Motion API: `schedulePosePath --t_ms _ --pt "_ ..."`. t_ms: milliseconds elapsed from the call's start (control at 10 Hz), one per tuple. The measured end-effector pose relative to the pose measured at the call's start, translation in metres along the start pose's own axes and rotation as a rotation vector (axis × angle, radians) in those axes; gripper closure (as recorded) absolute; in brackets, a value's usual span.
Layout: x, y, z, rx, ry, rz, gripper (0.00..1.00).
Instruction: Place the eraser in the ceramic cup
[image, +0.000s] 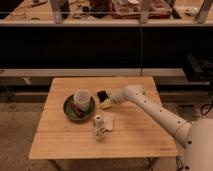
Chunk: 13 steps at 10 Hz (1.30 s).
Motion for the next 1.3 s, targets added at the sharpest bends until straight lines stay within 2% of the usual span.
schedulePosePath --t_ms 200,400,600,700,800,1100,1200,1300 --pt "-0.001 -0.002 0.004 0.009 -0.006 -0.001 0.44" --pt "-0.001 -0.002 0.003 0.019 -0.001 0.003 0.65" --pt "0.005 0.002 -0.006 0.026 0.024 0.009 0.84" --pt "0.013 0.006 -0.017 0.026 0.055 0.009 0.95" --pt "0.019 0.009 -0.026 0.026 0.079 0.007 0.99" --pt "0.048 0.013 -0.071 0.043 0.203 -0.019 1.00" --pt "0.053 0.010 -0.080 0.061 0.229 -0.025 1.00" --pt "0.061 0.001 -0.091 0.095 0.262 -0.041 1.00"
